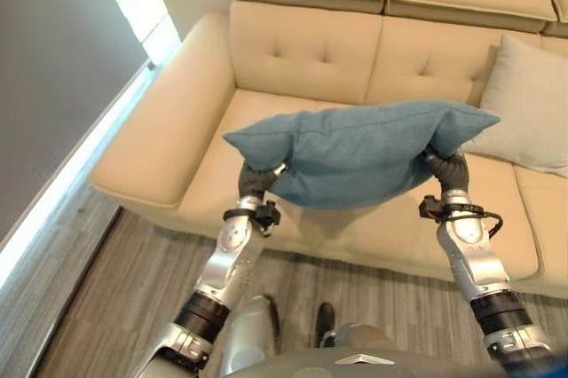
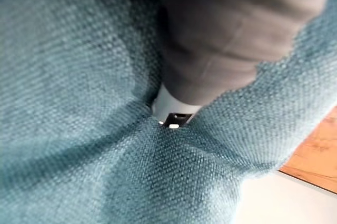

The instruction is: Pick up all the scattered cushions and arrange them neatly on the sofa.

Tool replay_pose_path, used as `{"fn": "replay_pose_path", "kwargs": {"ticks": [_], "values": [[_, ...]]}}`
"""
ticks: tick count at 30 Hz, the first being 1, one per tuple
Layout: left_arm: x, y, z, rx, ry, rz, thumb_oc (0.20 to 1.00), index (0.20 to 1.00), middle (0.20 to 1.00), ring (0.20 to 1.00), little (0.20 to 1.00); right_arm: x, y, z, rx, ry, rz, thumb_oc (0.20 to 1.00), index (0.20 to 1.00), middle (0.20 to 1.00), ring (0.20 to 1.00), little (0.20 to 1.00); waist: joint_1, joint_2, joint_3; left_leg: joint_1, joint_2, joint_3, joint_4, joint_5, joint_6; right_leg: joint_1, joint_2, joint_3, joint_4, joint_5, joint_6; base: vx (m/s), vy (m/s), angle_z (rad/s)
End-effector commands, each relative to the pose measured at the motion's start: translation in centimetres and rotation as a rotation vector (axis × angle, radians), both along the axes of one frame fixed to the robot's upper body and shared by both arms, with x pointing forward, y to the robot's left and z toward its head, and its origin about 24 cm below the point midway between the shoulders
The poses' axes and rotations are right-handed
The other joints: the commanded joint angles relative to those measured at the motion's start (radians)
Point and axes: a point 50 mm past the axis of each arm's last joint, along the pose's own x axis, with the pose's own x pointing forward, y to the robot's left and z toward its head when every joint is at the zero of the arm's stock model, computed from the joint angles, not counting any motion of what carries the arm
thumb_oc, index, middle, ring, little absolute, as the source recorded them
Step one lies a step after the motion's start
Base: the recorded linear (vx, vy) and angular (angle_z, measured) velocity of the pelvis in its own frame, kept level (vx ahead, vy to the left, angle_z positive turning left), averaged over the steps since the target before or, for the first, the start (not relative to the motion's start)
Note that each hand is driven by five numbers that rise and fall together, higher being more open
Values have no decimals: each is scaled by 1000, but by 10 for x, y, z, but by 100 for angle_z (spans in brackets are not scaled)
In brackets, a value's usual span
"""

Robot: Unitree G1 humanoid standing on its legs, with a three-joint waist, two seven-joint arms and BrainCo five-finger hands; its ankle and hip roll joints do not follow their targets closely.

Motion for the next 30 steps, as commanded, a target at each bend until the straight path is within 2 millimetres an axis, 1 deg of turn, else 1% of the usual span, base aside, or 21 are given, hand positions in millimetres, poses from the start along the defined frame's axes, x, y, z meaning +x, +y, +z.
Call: {"fn": "replay_pose_path", "kwargs": {"ticks": [1,2,3,4,5,7,8,9,10,11,12,13,14,15,16,17,19,20,21,23,30], "values": [[8,-28,45,-7,-244,-136,200,200,200,200,200,3,13,40,28,-214,65,200,200,200,200,200,25,6,-17,9,-5,-23,-16,75,-23,88,-41,123,32,-54,104,365,203,-15],[5,-28,42,-29,-229,-139,200,200,200,200,200,1,14,38,26,-206,74,200,200,200,200,200,28,16,-31,28,13,-24,-58,82,-24,116,-37,139,33,-75,111,403,250,-15],[4,-28,39,-23,-218,-146,200,200,200,200,200,-1,14,35,18,-196,74,200,200,200,200,200,29,20,-40,58,19,-18,-78,108,-22,127,-40,138,36,-83,116,502,359,-62],[3,-28,39,-12,-217,-152,200,200,200,200,200,-2,15,33,20,-186,73,200,200,200,200,200,28,11,-62,84,8,-10,-74,105,-11,130,-64,137,48,-83,129,308,225,-70],[3,-28,39,-11,-217,-152,200,200,200,200,200,-2,15,32,21,-186,73,200,200,200,200,200,29,10,-62,84,7,-9,-73,104,-11,130,-65,137,48,-84,129,328,305,-72],[4,-26,41,15,-229,-154,200,200,200,200,200,-2,18,28,19,-165,76,200,200,200,200,200,33,-6,-85,134,-6,35,-69,60,20,110,-114,132,117,-72,166,212,229,-49],[4,-26,41,15,-229,-154,200,200,200,200,200,-2,18,28,19,-165,76,200,200,200,200,200,34,-7,-85,134,-6,35,-69,60,20,110,-114,133,117,-72,167,135,160,-64],[5,-26,43,20,-233,-159,200,200,200,200,200,-2,19,28,21,-165,79,200,200,200,200,200,33,-12,-86,159,-14,44,-72,45,32,85,-131,142,178,-38,182,113,209,-50],[6,-22,46,31,-247,-150,200,200,200,200,200,2,23,31,16,-175,90,200,200,200,200,200,24,-9,-73,199,-14,64,-82,27,54,22,-153,145,301,38,214,111,211,-26],[6,-22,46,31,-248,-149,200,200,200,200,200,3,23,31,16,-175,90,200,200,200,200,200,27,-10,-73,199,-14,67,-83,27,55,17,-153,148,306,36,215,62,263,-34],[8,-18,52,50,-278,-139,200,200,200,200,200,5,29,34,25,-186,110,200,200,200,200,200,27,3,-61,234,-4,87,-107,13,68,-42,-181,119,392,66,231,11,133,-36],[8,-18,53,51,-279,-139,200,200,200,200,200,6,29,34,25,-187,110,200,200,200,200,200,28,2,-61,235,-5,89,-109,13,68,-45,-182,121,397,64,232,61,190,-43],[9,-17,54,57,-288,-136,200,200,200,200,200,5,30,34,29,-187,114,200,200,200,200,200,25,6,-58,258,-8,93,-126,9,69,-75,-191,102,399,66,230,112,87,-26],[9,-17,55,53,-293,-139,200,200,200,200,200,5,29,34,24,-185,114,200,200,200,200,200,21,7,-59,279,-15,85,-147,8,67,-89,-186,95,354,53,222,209,101,-39],[8,-16,53,53,-288,-144,200,200,200,200,200,6,27,34,12,-182,114,200,200,200,200,200,15,7,-59,305,-26,81,-171,1,66,-95,-185,84,254,42,218,162,42,-32],[8,-16,53,53,-288,-144,200,200,200,200,200,6,27,34,12,-182,115,200,200,200,200,200,14,7,-58,306,-26,80,-172,2,66,-93,-185,83,253,42,218,135,4,-26],[8,-17,52,55,-288,-149,200,200,200,200,200,7,26,36,0,-189,111,200,200,200,200,200,11,4,-49,335,-40,80,-187,-16,62,-125,-188,48,98,79,225,130,-23,7],[8,-18,54,53,-300,-162,200,200,200,200,200,7,22,36,-9,-191,94,200,200,200,200,200,7,0,-47,337,-45,71,-181,-20,61,-116,-186,66,74,92,241,164,-37,30],[8,-20,52,51,-293,-164,200,200,200,200,200,6,22,36,-13,-190,95,200,200,200,200,200,7,-7,-46,344,-56,64,-177,-28,59,-102,-177,84,53,102,232,129,-52,31],[8,-22,51,53,-293,-171,200,200,200,200,200,6,19,36,-25,-192,86,200,200,200,200,200,8,-10,-58,358,-56,66,-185,-35,56,-80,-178,76,29,112,233,135,-49,53],[6,-20,51,60,-291,-162,200,200,200,200,200,2,12,35,-79,-177,79,200,200,200,200,200,11,-1,-99,412,-49,56,-231,-39,40,9,-163,46,-26,92,218,130,-61,4]]}}
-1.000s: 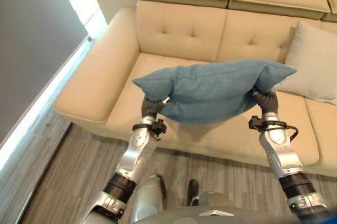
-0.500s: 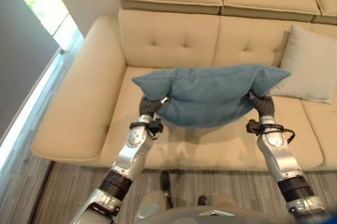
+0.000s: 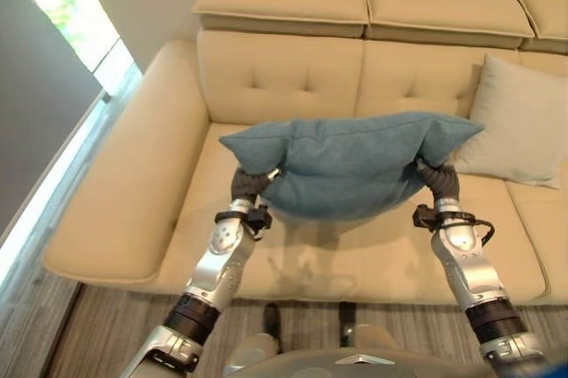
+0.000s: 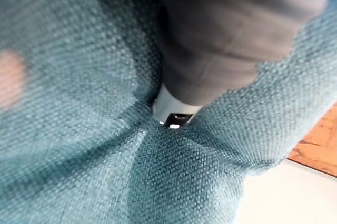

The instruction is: Pick up all the scattered cushions and arrange them neatly on the sofa.

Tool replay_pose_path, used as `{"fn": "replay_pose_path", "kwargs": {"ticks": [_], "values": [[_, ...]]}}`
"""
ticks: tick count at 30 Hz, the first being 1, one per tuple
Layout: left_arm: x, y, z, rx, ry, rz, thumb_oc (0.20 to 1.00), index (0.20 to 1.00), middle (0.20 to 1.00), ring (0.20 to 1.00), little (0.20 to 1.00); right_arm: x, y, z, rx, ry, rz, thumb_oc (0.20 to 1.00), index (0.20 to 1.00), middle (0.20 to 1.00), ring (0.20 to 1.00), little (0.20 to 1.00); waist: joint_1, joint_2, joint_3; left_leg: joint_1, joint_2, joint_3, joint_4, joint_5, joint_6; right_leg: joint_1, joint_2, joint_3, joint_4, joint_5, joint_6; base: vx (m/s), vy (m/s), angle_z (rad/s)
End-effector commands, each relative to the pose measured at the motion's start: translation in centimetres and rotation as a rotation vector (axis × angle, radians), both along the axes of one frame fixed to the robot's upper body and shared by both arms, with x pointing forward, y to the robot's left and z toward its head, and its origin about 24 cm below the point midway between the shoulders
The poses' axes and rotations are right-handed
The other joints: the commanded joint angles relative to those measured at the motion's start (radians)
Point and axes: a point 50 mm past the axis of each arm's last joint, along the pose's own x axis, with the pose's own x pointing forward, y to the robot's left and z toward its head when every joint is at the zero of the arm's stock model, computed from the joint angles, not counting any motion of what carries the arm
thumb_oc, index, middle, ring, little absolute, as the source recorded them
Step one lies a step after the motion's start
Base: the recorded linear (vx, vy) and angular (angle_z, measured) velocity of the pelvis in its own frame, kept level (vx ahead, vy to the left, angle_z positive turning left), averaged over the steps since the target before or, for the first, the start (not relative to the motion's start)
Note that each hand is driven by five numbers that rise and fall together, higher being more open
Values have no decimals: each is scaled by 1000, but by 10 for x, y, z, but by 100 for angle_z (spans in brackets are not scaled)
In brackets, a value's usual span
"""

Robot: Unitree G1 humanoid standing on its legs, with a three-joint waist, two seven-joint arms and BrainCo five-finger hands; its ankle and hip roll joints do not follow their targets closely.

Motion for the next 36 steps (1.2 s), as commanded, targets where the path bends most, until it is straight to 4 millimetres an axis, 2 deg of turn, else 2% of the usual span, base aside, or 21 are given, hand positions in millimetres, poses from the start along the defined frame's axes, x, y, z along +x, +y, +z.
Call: {"fn": "replay_pose_path", "kwargs": {"ticks": [1,5,7,8,9,10,12,13,14,15,17,18,20,21,22,25,26,30,31,32,36], "values": [[8,-31,56,32,-303,-163,200,200,200,200,200,9,4,49,-81,-243,58,200,200,200,200,200,18,-10,-92,30,-28,7,45,-132,-21,56,-33,-35,83,-110,69,83,-43,-2],[15,-27,67,63,-350,-123,200,200,200,200,200,15,3,61,-131,-286,45,200,200,200,200,200,18,0,-95,43,-25,3,21,-124,-28,73,-28,-46,58,-113,66,105,-45,2],[24,-26,82,98,-403,-90,200,200,200,200,200,23,6,76,-157,-336,50,200,200,200,200,200,18,6,-96,38,-22,3,14,-123,-32,70,-25,-47,46,-110,65,52,-28,3],[35,-30,98,132,-459,-73,200,200,200,200,200,32,10,91,-163,-383,56,200,200,200,200,200,19,10,-87,27,-20,3,13,-120,-37,59,-24,-51,39,-105,65,3,-19,3],[36,-30,99,132,-461,-73,200,200,200,200,200,33,10,91,-163,-386,55,200,200,200,200,200,19,10,-85,25,-20,2,14,-120,-37,58,-24,-52,39,-105,65,-43,-28,4],[46,-35,118,165,-519,-50,200,200,200,200,200,44,15,107,-159,-428,58,200,200,200,200,200,20,13,-69,0,-18,1,17,-114,-42,41,-24,-54,33,-98,64,-71,-22,10],[57,-41,139,192,-578,-33,200,200,200,200,200,56,19,126,-168,-473,51,200,200,200,200,200,22,13,-41,-51,-14,-4,37,-111,-47,5,-26,-59,34,-91,62,-88,-31,16],[58,-41,139,192,-578,-33,200,200,200,200,200,57,19,126,-168,-473,51,200,200,200,200,200,22,14,-41,-52,-14,-4,38,-111,-47,4,-26,-59,34,-91,62,-78,-29,18],[63,-43,150,210,-606,-23,200,200,200,200,200,63,20,137,-173,-498,44,200,200,200,200,200,24,15,-29,-80,-12,-9,50,-108,-50,-19,-26,-61,34,-86,61,-158,-52,15],[77,-49,184,250,-688,8,200,200,200,200,200,80,21,178,-208,-583,14,200,200,200,200,200,27,14,9,-175,-13,-22,89,-98,-60,-92,-27,-56,42,-72,60,-190,-55,12],[83,-49,200,265,-723,32,200,200,200,200,200,88,20,201,-231,-616,-7,200,200,200,200,200,28,17,14,-234,-15,-27,114,-94,-63,-145,-28,-49,55,-68,57,-96,-25,14],[83,-49,201,264,-725,33,200,200,200,200,200,88,20,202,-232,-619,-7,200,200,200,200,200,27,18,13,-240,-15,-27,116,-94,-63,-150,-28,-49,57,-68,56,-25,-5,18],[90,-48,222,301,-765,62,200,200,200,200,200,96,21,227,-259,-653,-24,200,200,200,200,200,32,26,27,-294,-14,-32,143,-97,-65,-201,-34,-46,89,-76,53,-19,0,11],[90,-48,223,301,-767,63,200,200,200,200,200,97,21,228,-259,-655,-23,200,200,200,200,200,31,25,27,-299,-15,-33,142,-92,-65,-207,-35,-46,90,-73,52,0,0,0],[95,-49,237,322,-788,80,200,200,200,200,200,101,23,245,-257,-678,-32,200,200,200,200,200,32,30,41,-334,-17,-40,154,-88,-64,-240,-40,-43,108,-76,51,0,0,0],[101,-49,258,347,-813,110,200,200,200,200,200,105,33,267,-241,-713,-26,200,200,200,200,200,35,41,58,-375,-17,-48,160,-87,-63,-302,-38,-30,139,-78,51,-12,2,0],[101,-49,259,347,-815,111,200,200,200,200,200,105,33,268,-241,-715,-26,200,200,200,200,200,35,41,58,-377,-17,-48,160,-87,-63,-305,-38,-29,141,-79,51,0,0,0],[106,-46,296,400,-863,168,200,200,200,200,200,106,40,300,-215,-768,-28,200,200,200,200,200,37,56,75,-446,-20,-54,155,-69,-64,-390,-41,-15,155,-68,55,-9,7,-2],[106,-46,296,400,-864,169,200,200,200,200,200,106,40,301,-215,-770,-28,200,200,200,200,200,36,56,74,-448,-20,-54,156,-69,-64,-392,-41,-15,156,-68,55,0,0,0],[106,-45,309,412,-880,187,200,200,200,200,200,105,42,312,-214,-787,-32,200,200,200,200,200,35,61,78,-471,-21,-56,150,-60,-66,-420,-40,-10,153,-59,58,0,0,0],[107,-44,317,429,-886,197,200,200,200,200,200,105,47,320,-208,-798,-35,200,200,200,200,200,33,68,83,-509,-24,-57,145,-53,-66,-457,-38,-3,142,-49,61,0,0,0]]}}
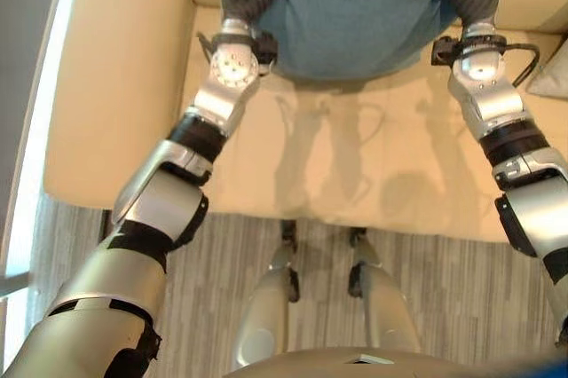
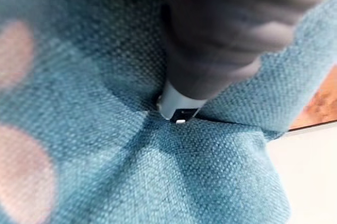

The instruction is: Pick up all the scattered cushions and arrange them neatly on the sofa.

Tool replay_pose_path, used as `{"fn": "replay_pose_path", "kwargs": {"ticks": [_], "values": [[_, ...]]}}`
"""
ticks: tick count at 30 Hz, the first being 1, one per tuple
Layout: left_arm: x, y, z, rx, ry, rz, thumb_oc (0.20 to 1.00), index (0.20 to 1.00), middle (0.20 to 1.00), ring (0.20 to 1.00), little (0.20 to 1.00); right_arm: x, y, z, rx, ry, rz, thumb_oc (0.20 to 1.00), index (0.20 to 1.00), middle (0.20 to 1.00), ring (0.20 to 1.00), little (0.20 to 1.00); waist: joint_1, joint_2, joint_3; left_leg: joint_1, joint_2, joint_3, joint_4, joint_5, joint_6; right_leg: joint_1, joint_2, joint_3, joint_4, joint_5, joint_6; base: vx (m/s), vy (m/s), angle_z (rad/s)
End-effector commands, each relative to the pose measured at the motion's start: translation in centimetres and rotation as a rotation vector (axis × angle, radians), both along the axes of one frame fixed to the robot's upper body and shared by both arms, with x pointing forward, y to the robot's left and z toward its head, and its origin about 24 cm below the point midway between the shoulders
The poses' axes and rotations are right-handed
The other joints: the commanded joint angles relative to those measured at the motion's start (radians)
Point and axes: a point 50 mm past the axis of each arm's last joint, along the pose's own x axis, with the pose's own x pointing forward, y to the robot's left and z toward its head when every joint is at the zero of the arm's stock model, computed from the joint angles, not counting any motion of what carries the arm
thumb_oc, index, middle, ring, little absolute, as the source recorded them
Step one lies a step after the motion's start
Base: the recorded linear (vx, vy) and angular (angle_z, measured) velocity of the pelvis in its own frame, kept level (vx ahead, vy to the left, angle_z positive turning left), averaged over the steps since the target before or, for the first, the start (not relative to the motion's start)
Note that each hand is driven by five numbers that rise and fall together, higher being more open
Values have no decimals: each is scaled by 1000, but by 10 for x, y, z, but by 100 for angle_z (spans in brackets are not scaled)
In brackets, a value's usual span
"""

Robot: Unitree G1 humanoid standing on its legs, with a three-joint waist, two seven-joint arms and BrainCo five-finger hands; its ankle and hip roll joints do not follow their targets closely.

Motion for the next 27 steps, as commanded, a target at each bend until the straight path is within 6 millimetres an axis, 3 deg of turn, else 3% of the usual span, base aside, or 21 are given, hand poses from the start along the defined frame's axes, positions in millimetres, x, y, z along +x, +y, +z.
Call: {"fn": "replay_pose_path", "kwargs": {"ticks": [1,12,20,21,27], "values": [[-23,-33,70,68,-268,-124,200,200,200,200,200,-24,41,86,-20,-332,152,200,200,200,200,200,2,-21,-27,-21,-20,5,110,-123,-51,-8,-34,39,137,-119,101,0,0,0],[-19,-39,68,78,-237,-123,200,200,200,200,200,-19,46,89,-79,-304,93,200,200,200,200,200,-6,-15,1,-76,-35,8,126,-122,-52,-58,-35,61,119,-98,107,-5,8,-3],[-30,-40,66,20,-292,-166,200,200,200,200,200,-27,48,84,-80,-346,98,200,200,200,200,200,-11,-20,3,-57,-37,6,110,-119,-51,-45,-33,61,113,-97,108,6,5,-2],[-51,-35,50,-72,-353,-247,200,200,200,200,200,-42,47,63,-95,-392,130,200,200,200,200,200,-18,-25,2,1,-44,4,101,-138,-45,9,-37,62,108,-106,106,24,30,-5],[-61,-35,30,-90,-340,-286,200,200,200,200,200,-52,40,42,-91,-391,134,200,200,200,200,200,-19,-38,7,22,-51,7,103,-140,-41,39,-49,58,98,-94,108,-15,19,-4]]}}
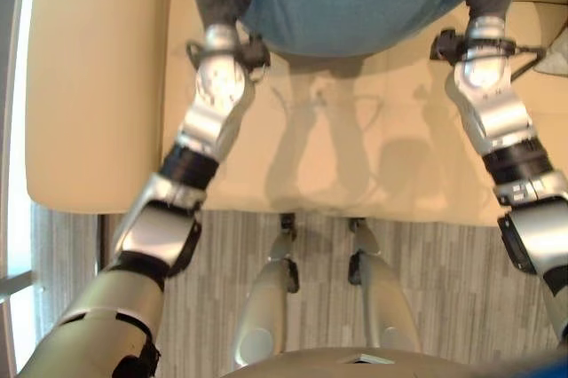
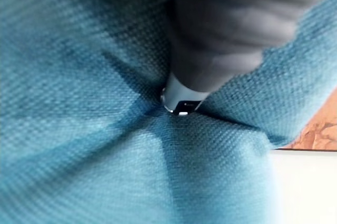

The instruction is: Pick up all the scattered cushions and arrange them neatly on the sofa.

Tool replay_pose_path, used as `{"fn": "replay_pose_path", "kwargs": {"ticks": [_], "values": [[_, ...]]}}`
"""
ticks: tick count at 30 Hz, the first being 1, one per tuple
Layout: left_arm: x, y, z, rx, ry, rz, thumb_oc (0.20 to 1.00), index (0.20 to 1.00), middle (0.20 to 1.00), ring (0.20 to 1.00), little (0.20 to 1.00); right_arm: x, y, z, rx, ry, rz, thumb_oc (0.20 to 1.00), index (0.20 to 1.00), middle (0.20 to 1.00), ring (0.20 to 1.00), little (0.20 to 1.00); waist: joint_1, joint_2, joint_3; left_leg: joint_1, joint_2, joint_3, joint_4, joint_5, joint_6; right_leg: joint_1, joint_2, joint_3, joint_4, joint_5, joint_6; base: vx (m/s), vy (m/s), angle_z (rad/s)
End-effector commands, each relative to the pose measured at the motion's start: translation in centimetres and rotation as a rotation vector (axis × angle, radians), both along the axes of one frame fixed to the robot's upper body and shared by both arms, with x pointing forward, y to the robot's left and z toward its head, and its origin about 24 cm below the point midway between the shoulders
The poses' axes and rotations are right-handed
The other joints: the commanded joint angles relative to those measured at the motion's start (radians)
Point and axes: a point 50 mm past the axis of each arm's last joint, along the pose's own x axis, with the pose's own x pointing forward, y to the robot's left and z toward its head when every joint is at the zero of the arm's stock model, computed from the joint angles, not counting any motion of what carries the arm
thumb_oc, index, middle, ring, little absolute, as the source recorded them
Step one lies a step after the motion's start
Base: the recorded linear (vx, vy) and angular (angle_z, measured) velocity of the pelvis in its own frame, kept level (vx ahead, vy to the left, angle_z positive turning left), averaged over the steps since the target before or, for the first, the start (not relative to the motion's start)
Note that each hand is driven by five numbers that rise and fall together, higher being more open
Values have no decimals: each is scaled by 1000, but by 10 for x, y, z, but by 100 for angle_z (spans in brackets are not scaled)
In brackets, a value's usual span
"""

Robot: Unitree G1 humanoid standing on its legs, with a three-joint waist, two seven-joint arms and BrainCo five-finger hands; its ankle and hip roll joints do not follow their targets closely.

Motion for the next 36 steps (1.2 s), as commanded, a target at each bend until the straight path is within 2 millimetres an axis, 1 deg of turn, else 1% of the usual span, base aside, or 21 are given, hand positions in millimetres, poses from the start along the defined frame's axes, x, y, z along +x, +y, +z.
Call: {"fn": "replay_pose_path", "kwargs": {"ticks": [1,2,4,7,9,10,13,18,20,23,24,26,27,28,29,30,31,32,34,35,36], "values": [[-20,-41,48,106,-243,-134,200,200,200,200,200,-15,32,43,-78,-213,103,200,200,200,200,200,8,-16,-37,-6,-39,-14,106,-140,-39,28,-43,16,97,-105,101,-24,9,6],[-21,-40,45,100,-240,-140,200,200,200,200,200,-16,31,41,-80,-211,102,200,200,200,200,200,9,-17,-34,-5,-40,-13,107,-140,-40,30,-44,14,96,-103,102,0,0,0],[-24,-41,32,80,-217,-161,200,200,200,200,200,-18,30,28,-64,-190,103,200,200,200,200,200,11,-19,-32,6,-40,-12,105,-141,-39,44,-46,12,90,-101,101,-22,16,4],[-25,-41,21,58,-189,-175,200,200,200,200,200,-18,32,15,-37,-166,113,200,200,200,200,200,14,-21,-29,19,-39,-9,104,-143,-38,56,-49,10,91,-101,103,-8,13,2],[-25,-42,13,49,-162,-184,200,200,200,200,200,-18,33,6,-25,-141,122,200,200,200,200,200,15,-24,-28,24,-41,-7,105,-144,-37,64,-52,10,91,-102,103,0,0,0],[-25,-42,13,50,-160,-185,200,200,200,200,200,-18,33,5,-24,-140,122,200,200,200,200,200,15,-24,-28,26,-42,-7,105,-144,-37,66,-52,10,91,-102,104,-34,14,2],[-22,-41,0,52,-114,-182,200,200,200,200,200,-16,34,-10,-5,-92,124,200,200,200,200,200,18,-28,-17,25,-44,-2,122,-154,-33,70,-60,6,99,-102,104,-36,10,1],[-18,-42,2,77,-109,-164,200,200,200,200,200,-11,35,-8,-17,-86,108,200,200,200,200,200,20,-23,4,6,-41,4,141,-162,-36,50,-59,11,111,-104,102,-28,4,0],[-14,-42,3,95,-98,-148,200,200,200,200,200,-9,36,-4,-32,-89,96,200,200,200,200,200,16,-24,10,-16,-41,8,146,-151,-35,28,-59,12,112,-96,99,0,0,0],[-10,-44,6,114,-95,-137,200,200,200,200,200,-7,36,2,-46,-98,81,200,200,200,200,200,16,-20,15,-31,-37,9,156,-159,-37,13,-54,13,119,-102,98,0,0,0],[-5,-46,13,138,-98,-114,200,200,200,200,200,-4,35,8,-67,-109,48,200,200,200,200,200,12,-19,19,-44,-32,10,153,-153,-39,-1,-52,14,120,-102,96,0,0,0],[-4,-47,15,138,-98,-109,200,200,200,200,200,-3,35,12,-73,-118,36,200,200,200,200,200,11,-17,20,-53,-32,10,151,-150,-40,-10,-51,13,121,-102,96,0,0,0],[-1,-50,26,164,-118,-81,200,200,200,200,200,-2,34,24,-108,-150,-18,200,200,200,200,200,8,-11,22,-69,-30,13,144,-138,-44,-29,-48,11,119,-99,95,-8,-43,1],[0,-52,30,171,-128,-66,219,219,219,219,219,-1,33,30,-124,-169,-52,200,200,200,200,200,6,-8,22,-78,-29,13,139,-132,-46,-38,-47,11,118,-98,96,-12,-36,1],[0,-52,31,170,-130,-66,429,429,429,429,429,-1,33,31,-125,-171,-52,200,200,200,200,200,6,-8,22,-79,-29,13,139,-132,-46,-40,-47,11,119,-98,96,0,0,0],[1,-53,37,180,-143,-38,514,514,514,514,514,-1,32,38,-145,-195,-97,200,200,200,200,200,4,-4,22,-87,-28,13,132,-126,-47,-51,-45,12,119,-97,97,0,0,0],[3,-54,40,197,-148,-15,812,812,812,812,812,-1,30,42,-165,-209,-134,200,200,200,200,200,4,-1,22,-93,-28,14,127,-121,-47,-60,-44,13,119,-97,97,-6,-38,-3],[5,-59,53,232,-178,32,1000,1000,1000,1000,1000,1,26,58,-219,-249,-232,200,200,200,200,200,3,8,22,-105,-24,12,102,-102,-52,-79,-40,10,115,-96,99,-3,-45,-3],[7,-63,64,264,-194,72,1000,1000,1000,1000,1000,4,24,70,-250,-259,-290,200,200,200,200,200,2,16,21,-117,-22,12,80,-83,-57,-96,-37,6,110,-92,102,-3,-22,-1],[7,-63,66,263,-197,72,1000,1000,1000,1000,1000,3,24,71,-250,-262,-291,200,200,200,200,200,2,17,22,-118,-22,11,79,-82,-57,-98,-37,6,110,-92,102,0,0,0],[9,-63,75,287,-207,99,1000,1000,1000,1000,1000,6,24,79,-274,-253,-317,200,200,200,200,200,1,22,18,-130,-22,10,66,-73,-58,-116,-32,6,105,-88,103,0,0,0]]}}
